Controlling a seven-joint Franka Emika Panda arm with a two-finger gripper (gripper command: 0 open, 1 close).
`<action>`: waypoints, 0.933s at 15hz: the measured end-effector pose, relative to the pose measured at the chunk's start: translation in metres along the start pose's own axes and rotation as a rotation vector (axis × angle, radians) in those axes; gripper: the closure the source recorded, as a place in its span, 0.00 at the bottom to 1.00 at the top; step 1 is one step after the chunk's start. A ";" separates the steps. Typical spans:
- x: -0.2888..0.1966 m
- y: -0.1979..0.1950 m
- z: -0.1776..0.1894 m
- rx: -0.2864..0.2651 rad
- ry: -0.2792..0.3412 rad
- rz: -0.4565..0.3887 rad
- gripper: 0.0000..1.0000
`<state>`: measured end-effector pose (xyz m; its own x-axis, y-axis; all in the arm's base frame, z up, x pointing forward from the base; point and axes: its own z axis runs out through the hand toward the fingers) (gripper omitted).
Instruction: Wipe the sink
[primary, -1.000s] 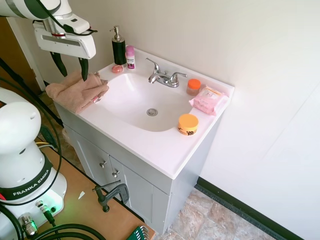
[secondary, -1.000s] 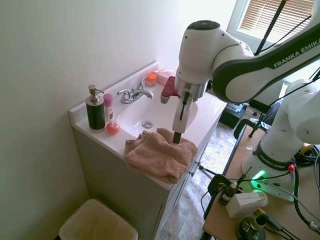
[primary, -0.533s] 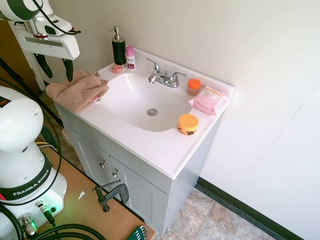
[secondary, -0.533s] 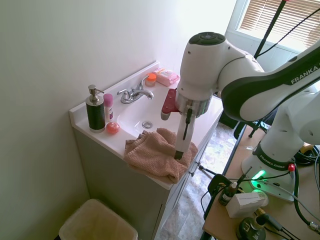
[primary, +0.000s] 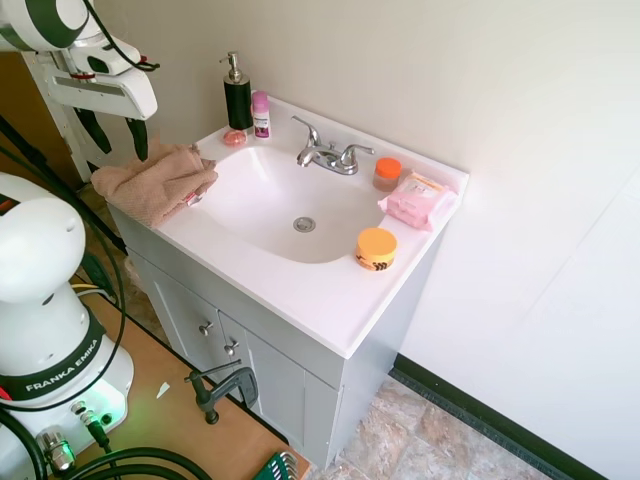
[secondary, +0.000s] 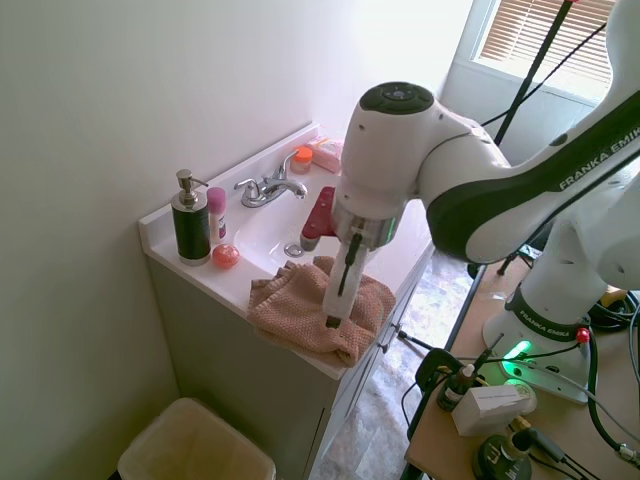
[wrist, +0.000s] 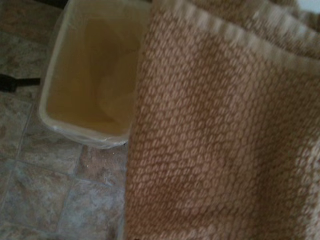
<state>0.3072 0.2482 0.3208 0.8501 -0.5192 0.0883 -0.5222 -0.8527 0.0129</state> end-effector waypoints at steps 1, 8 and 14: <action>0.007 0.001 0.000 -0.005 0.009 0.002 0.00; 0.032 0.007 0.048 -0.056 -0.005 -0.003 0.00; 0.030 0.000 0.072 -0.073 -0.011 -0.002 1.00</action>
<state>0.3378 0.2287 0.2521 0.8515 -0.5187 0.0773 -0.5240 -0.8474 0.0857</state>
